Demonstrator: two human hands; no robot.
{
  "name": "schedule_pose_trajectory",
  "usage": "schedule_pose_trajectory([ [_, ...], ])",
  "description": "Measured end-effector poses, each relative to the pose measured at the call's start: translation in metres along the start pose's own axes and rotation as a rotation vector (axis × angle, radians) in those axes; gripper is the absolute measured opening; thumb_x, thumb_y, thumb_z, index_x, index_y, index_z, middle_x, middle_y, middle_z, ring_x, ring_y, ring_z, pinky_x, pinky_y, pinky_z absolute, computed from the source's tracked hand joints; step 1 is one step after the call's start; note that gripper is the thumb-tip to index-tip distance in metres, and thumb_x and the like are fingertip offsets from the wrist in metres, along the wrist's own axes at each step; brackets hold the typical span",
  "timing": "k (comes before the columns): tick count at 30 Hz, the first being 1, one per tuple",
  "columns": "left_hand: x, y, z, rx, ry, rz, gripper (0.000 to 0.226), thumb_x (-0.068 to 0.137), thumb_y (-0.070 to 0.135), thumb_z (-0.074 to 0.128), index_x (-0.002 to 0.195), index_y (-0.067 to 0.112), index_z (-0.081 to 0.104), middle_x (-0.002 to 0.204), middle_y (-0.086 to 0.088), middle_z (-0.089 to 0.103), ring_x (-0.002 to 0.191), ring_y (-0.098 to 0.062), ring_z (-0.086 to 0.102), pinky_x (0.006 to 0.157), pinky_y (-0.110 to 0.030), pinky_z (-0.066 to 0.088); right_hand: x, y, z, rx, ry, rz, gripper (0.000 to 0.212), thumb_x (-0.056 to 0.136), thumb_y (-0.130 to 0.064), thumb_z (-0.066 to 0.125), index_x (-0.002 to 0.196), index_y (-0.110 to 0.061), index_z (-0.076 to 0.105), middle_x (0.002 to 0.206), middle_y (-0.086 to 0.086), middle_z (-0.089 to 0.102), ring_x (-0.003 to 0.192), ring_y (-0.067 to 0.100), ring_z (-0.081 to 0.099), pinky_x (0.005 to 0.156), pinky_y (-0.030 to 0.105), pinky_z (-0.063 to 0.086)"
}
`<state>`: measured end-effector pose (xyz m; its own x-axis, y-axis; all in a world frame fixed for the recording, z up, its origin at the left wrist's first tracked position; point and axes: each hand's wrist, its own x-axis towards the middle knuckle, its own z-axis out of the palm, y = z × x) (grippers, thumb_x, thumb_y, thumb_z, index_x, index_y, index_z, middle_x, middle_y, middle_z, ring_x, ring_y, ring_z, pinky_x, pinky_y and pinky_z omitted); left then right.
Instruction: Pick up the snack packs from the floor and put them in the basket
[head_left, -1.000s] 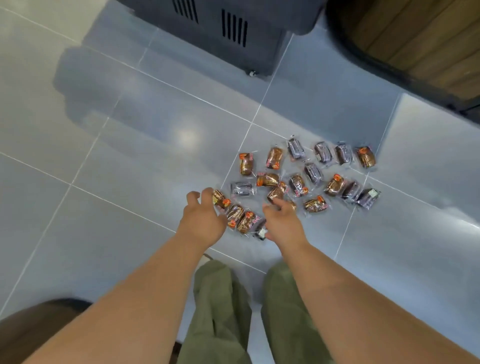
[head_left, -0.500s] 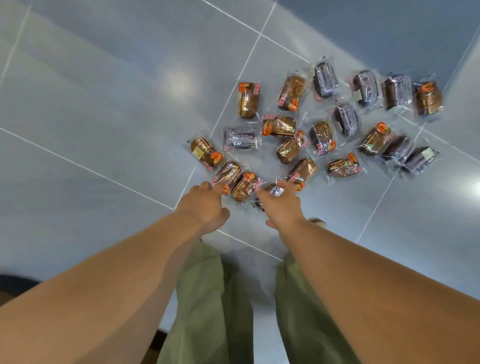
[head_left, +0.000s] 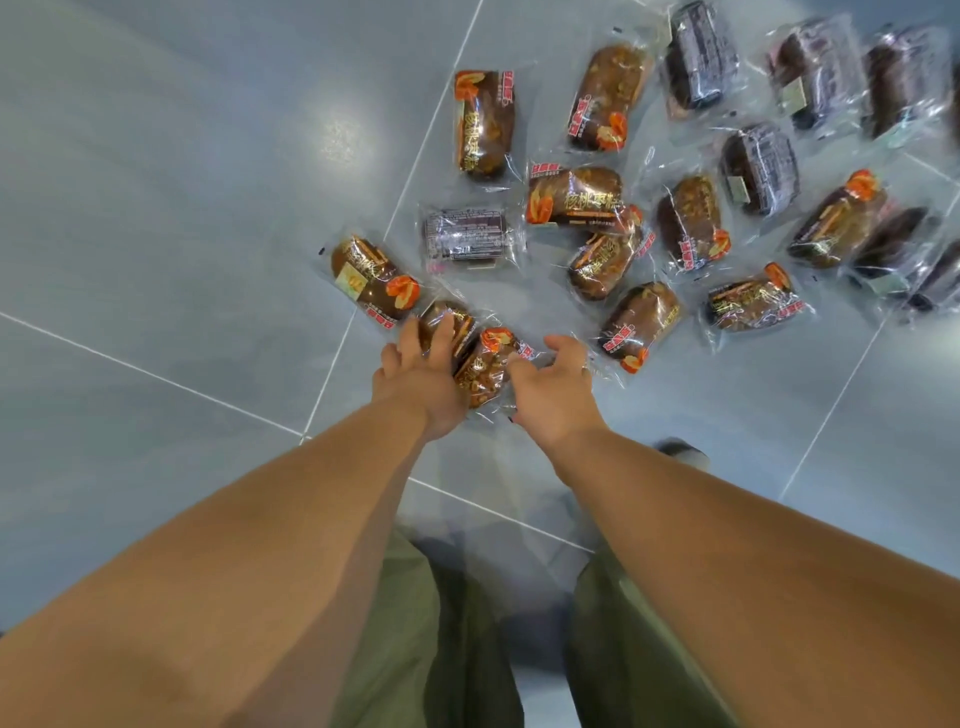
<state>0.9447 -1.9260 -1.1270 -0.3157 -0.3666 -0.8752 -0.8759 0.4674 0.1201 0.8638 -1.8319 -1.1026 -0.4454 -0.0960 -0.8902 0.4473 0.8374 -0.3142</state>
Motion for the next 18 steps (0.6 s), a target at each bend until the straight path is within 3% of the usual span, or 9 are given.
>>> schedule_pose_trajectory([
  [2, 0.011, 0.002, 0.007, -0.034, 0.038, -0.030, 0.089, 0.089, 0.032, 0.056, 0.149, 0.035, -0.009, 0.155, -0.007, -0.003, 0.138, -0.034, 0.015, 0.111, -0.044, 0.024, 0.011, 0.005, 0.001, -0.010, -0.013, 0.012, 0.053, 0.089, -0.038, 0.053, 0.136, -0.030, 0.030, 0.132, 0.007, 0.042, 0.113, 0.032, 0.055, 0.095, 0.049, 0.049],
  [7, 0.031, -0.002, 0.006, -0.122, 0.185, -0.110, 0.085, 0.086, 0.032, 0.062, 0.147, 0.034, 0.002, 0.137, -0.017, 0.024, 0.122, -0.036, 0.036, 0.101, -0.045, 0.032, 0.030, 0.010, 0.004, -0.094, -0.102, 0.058, 0.052, 0.091, -0.032, 0.050, 0.138, -0.022, 0.030, 0.095, 0.006, 0.054, 0.091, 0.027, 0.058, 0.093, 0.048, 0.051],
  [13, 0.035, -0.018, -0.005, -0.133, 0.234, -0.041, 0.077, 0.087, 0.036, 0.057, 0.148, 0.022, 0.012, 0.133, -0.025, 0.035, 0.119, -0.042, 0.041, 0.098, -0.047, 0.037, 0.032, 0.008, 0.019, -0.199, -0.133, 0.078, 0.067, 0.088, -0.036, 0.054, 0.144, -0.020, 0.020, 0.119, 0.009, 0.051, 0.112, 0.030, 0.053, 0.095, 0.046, 0.049],
  [18, 0.019, -0.038, -0.004, -0.189, 0.247, -0.035, 0.073, 0.089, 0.039, 0.047, 0.150, 0.019, 0.012, 0.128, -0.021, 0.049, 0.116, -0.042, 0.041, 0.098, -0.045, 0.035, 0.036, 0.005, 0.047, -0.192, -0.029, 0.145, 0.092, 0.079, -0.050, 0.065, 0.143, -0.011, 0.012, 0.134, 0.018, 0.047, 0.118, 0.036, 0.052, 0.099, 0.047, 0.046],
])
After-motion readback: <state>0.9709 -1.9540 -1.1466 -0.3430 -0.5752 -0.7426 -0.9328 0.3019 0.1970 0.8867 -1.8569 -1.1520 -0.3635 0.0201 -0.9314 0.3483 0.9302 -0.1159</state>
